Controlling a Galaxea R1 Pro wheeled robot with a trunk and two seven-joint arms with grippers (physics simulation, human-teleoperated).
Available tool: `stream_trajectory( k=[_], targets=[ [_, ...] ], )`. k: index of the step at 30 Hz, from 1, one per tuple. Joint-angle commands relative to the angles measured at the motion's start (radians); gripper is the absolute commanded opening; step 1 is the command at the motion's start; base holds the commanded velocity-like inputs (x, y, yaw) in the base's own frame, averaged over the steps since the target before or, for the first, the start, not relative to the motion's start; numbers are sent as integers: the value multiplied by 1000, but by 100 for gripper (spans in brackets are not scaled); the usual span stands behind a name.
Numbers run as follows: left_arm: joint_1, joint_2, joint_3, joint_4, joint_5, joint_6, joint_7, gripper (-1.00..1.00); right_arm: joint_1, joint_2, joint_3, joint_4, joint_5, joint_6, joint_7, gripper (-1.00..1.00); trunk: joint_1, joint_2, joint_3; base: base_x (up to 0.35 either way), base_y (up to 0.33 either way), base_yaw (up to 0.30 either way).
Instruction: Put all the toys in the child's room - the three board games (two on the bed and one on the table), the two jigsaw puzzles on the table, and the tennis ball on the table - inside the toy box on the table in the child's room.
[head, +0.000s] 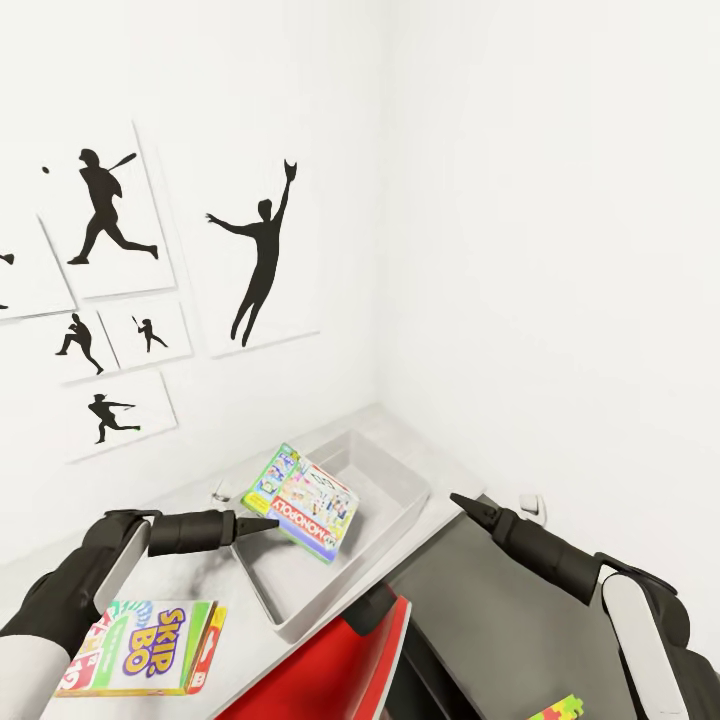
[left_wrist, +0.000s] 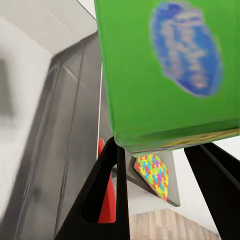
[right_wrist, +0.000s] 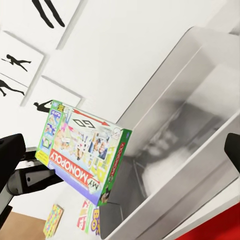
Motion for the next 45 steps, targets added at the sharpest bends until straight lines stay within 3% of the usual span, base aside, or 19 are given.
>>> stream_trajectory(
  k=[1,8,18,24,30,34,41,45],
  targets=[
    [-1,1,-3,0,6,6,0,-100,-1,0,-1,0,4,5,6,100,1,-2,-2,0,0,0],
    [-1,1,-6,-1,0,6,-4,-100,-1,0,-1,0,4,5,5,100,1,-2,-2,0,0,0],
    [-1,5,-7,-2,-41,4,-2,-100,-1,0,-2,0,4,6,10,100,1,-2,-2,0,0,0],
    [-1,5,-5,-2,-93,-33,-4,-100,0,0,-3,0,4,6,11,100,1,-2,-2,0,0,0],
    [-1,5,-4,-1,-110,-42,2,-100,1,-1,-9,0,4,5,12,100,1,-2,-2,0,0,0],
    [-2,3,1,-2,-160,-39,2,-100,4,-1,-42,0,3,6,14,100,1,-2,-2,0,0,0],
    [-4,-4,1,-2,-193,-37,5,-100,5,-1,-54,0,4,2,15,100,1,-2,-2,0,0,0],
    [-48,-4,-1,-1,-255,-35,3,-100,6,-1,-58,0,4,1,15,100,1,-2,-2,0,0,0]
  ],
)
